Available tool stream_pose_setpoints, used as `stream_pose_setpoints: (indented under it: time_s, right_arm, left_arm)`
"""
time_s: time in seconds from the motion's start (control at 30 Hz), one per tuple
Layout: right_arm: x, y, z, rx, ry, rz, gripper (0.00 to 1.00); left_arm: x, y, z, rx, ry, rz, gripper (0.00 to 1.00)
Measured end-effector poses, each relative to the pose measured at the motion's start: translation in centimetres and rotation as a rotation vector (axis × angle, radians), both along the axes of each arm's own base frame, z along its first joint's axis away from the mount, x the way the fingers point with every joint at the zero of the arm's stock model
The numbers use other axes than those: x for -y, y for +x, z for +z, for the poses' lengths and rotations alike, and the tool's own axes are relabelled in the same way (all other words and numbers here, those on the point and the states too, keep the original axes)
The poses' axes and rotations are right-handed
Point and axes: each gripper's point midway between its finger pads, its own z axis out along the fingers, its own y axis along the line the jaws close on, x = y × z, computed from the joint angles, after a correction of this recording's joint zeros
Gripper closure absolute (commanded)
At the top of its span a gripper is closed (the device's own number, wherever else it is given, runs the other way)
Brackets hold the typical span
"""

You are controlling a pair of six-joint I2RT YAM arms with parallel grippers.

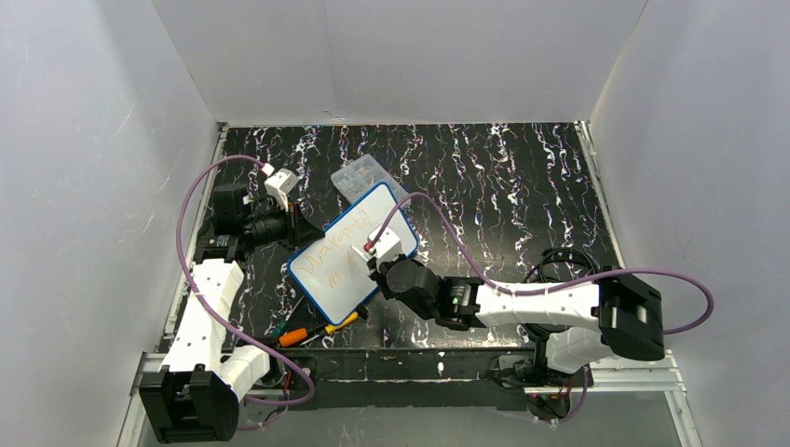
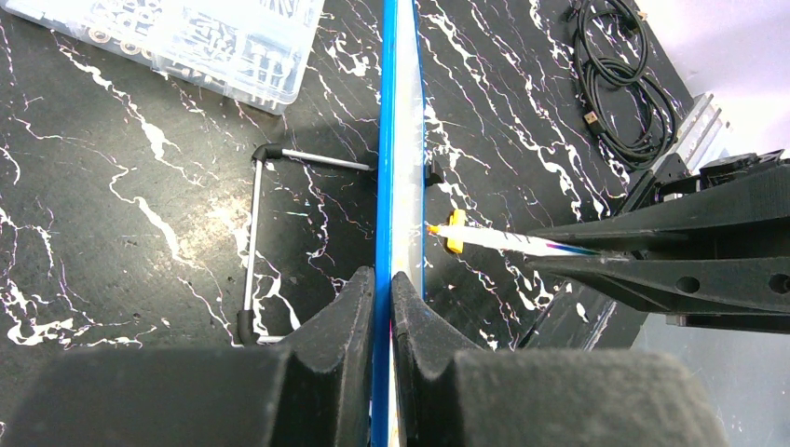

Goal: Write a sentence on the whiteboard

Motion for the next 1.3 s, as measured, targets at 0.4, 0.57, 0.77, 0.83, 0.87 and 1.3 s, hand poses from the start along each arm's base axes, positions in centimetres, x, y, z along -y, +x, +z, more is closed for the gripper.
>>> stream_pose_setpoints:
  time_s: [0.4,0.57,0.77,0.83,0.87,1.3]
  right_arm:
    - [-0.4,0.7,-1.5,-0.013,-0.038,-0.009,0.99]
    - [-0.5,0.2,-2.0,-0.054,-0.02,-0.003,0.99]
    - [0.1,-0.9,-4.1,-0.119,-0.032,0.007,0.99]
    - [0.4,-1.4,-4.8,-0.136,-0.046,0.009,0.99]
    - [0.5,-1.6,-5.1,-0.142,-0.05,0.011,0.99]
    - [0.7,-1.7,-5.3,-0.146,-0.053,-0.006,0.99]
  left_arm:
    - [0.0,0.0,0.0,0.0,0.001,0.001,1.0]
    - [0.0,0.0,0.0,0.0,0.002,0.002,1.0]
    - [0.0,0.0,0.0,0.0,0.002,0.002,1.0]
    - [0.0,0.0,0.0,0.0,0.002,0.002,1.0]
    - [0.0,0.0,0.0,0.0,0.002,0.002,1.0]
    - [0.0,0.0,0.0,0.0,0.001,0.001,1.0]
